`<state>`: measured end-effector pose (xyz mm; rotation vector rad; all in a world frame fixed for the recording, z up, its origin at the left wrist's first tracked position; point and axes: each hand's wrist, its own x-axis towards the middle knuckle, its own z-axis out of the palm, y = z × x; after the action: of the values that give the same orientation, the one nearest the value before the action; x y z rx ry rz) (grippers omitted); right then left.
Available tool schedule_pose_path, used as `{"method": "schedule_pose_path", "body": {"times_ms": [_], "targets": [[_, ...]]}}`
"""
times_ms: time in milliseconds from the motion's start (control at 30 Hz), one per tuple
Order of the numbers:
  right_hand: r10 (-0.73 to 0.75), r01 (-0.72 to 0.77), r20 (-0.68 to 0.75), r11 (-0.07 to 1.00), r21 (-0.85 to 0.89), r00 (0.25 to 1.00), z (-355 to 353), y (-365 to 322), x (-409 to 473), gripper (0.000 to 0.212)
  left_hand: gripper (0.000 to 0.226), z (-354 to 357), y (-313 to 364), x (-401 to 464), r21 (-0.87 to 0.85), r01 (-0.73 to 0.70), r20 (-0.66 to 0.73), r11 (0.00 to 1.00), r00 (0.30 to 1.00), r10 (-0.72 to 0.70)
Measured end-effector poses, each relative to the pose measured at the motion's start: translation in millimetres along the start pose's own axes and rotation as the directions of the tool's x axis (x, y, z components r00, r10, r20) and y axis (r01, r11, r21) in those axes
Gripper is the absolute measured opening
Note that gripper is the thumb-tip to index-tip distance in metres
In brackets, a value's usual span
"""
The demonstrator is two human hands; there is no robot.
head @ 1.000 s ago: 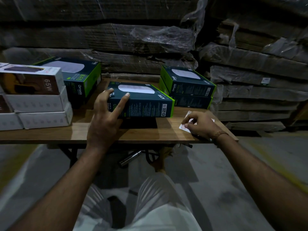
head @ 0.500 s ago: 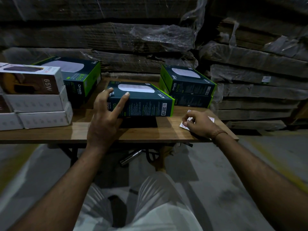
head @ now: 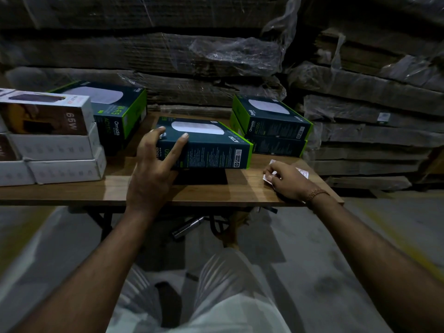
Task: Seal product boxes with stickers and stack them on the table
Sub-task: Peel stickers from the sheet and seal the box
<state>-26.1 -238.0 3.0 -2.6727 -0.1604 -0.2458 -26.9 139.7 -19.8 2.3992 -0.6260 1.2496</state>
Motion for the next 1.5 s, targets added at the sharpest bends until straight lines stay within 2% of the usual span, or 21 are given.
{"method": "schedule_pose_path", "body": {"times_ms": [200,433,567,633,767,900,1133,1300,1500], "targets": [[-0.031,0.032,0.058,0.999,-0.032,0.998,-2.8,-3.3,0.8,0.015,0.099,1.9,-2.3,-0.3,0.007,0.003,0.007,1.000,1.000,-0.004],[-0.029,0.042,0.134,0.995,-0.093,0.991,-14.1,-15.1,0.3,0.010,0.082,-2.1,1.0,0.8,-0.020,-0.003,0.014,1.000,1.000,0.004],[-0.031,0.084,0.177,0.948,-0.306,0.984,-23.9,-27.3,11.7,0.004,0.075,-0.8,0.4,0.3,-0.018,0.001,-0.002,1.000,1.000,-0.001],[-0.064,0.123,0.184,0.936,-0.329,0.981,-22.4,-31.4,17.9,0.007,0.077,0.1,-0.8,0.5,-0.007,0.004,-0.007,1.000,1.000,-0.004],[-0.014,0.044,0.129,0.971,-0.236,0.992,-12.5,-31.2,23.5,0.013,0.069,-1.1,1.5,1.6,-0.029,0.003,-0.008,1.000,1.000,-0.004],[0.027,-0.013,0.104,0.991,-0.136,0.994,-4.7,-24.4,24.7,0.025,0.071,-0.5,0.6,1.3,-0.034,-0.007,-0.022,0.999,1.000,0.006],[-0.014,0.050,0.211,0.985,-0.166,0.977,-9.1,-26.2,27.3,0.012,0.069,-4.0,3.2,1.7,-0.033,-0.003,-0.002,0.999,1.000,0.003],[0.060,-0.026,0.253,0.990,-0.138,0.966,-14.6,-19.1,32.4,0.012,0.080,-3.0,2.1,0.9,-0.003,0.007,-0.001,1.000,1.000,-0.007],[0.061,-0.046,0.260,0.997,-0.062,0.964,-19.3,-15.3,31.8,0.015,0.078,-3.5,2.1,1.6,-0.007,0.006,0.009,1.000,1.000,-0.006]]}}
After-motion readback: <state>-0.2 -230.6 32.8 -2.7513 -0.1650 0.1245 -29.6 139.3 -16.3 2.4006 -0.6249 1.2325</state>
